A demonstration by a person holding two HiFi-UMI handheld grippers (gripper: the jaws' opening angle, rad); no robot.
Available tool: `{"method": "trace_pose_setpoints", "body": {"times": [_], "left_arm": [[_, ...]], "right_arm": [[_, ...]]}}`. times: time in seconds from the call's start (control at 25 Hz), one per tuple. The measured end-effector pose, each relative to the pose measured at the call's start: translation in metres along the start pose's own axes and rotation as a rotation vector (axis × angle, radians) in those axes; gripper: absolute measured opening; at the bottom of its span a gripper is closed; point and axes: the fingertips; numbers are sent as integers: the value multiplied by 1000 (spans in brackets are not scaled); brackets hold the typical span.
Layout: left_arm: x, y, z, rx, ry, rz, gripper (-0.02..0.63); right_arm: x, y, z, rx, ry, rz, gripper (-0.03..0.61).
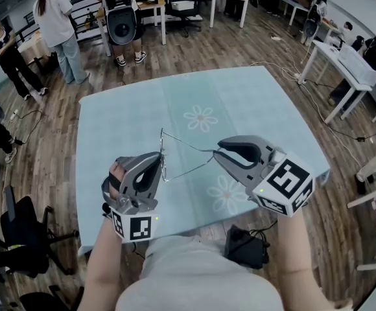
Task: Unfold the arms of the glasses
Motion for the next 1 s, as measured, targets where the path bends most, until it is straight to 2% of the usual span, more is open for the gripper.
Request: {"method": "trace_pose_setpoints", "body": {"times": [0.24,0.76,1.0], "left_arm": [[1,0,3,5,12,5,9],[10,3,4,-19,39,-9,9],[7,1,4,-18,29,-18,9]], "right_arm": [[-2,-2,-7,-12,7,11,66],[0,21,-23,-41,8,-45,61],[4,-9,-27,66,-21,-83,95]]}}
Point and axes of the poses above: the fingertips, and each gripper's own axes: z forward along the fingers, y to its left, x out of its underside, and after that the axes turned 5 degrees about z, right-handed
